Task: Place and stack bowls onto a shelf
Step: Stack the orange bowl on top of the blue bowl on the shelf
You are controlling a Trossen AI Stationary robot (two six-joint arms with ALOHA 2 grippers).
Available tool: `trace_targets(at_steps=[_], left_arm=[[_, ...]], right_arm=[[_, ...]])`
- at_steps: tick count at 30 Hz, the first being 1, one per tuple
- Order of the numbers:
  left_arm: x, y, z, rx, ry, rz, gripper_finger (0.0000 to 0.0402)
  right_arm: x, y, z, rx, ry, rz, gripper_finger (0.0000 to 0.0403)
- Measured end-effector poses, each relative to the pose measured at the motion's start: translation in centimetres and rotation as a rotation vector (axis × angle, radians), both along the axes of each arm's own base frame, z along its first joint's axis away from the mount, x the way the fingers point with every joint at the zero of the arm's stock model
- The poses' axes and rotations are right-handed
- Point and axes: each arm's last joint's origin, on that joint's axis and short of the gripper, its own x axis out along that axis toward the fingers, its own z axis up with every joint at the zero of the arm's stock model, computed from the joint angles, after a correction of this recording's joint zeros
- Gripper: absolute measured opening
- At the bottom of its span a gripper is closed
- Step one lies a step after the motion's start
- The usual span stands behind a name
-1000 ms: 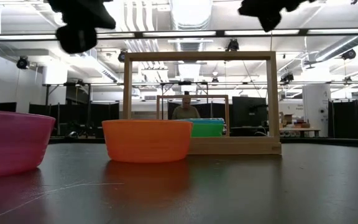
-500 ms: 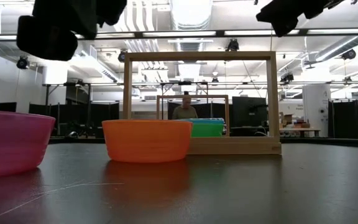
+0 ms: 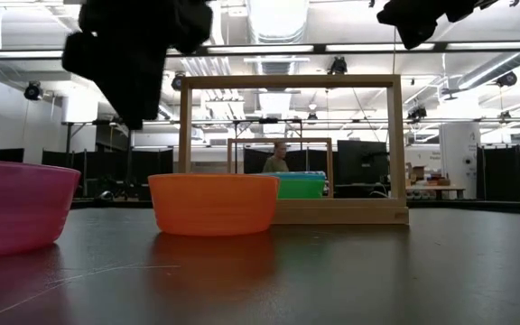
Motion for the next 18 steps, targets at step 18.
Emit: trace_targets(at_steps=[18], left_arm=[[0.4, 1.6, -4.5, 0.088, -0.126, 0.089, 0.0165]], right_arm=[[0.0, 0.0, 0.0, -0.006, 0.000, 0.001, 0.0061]])
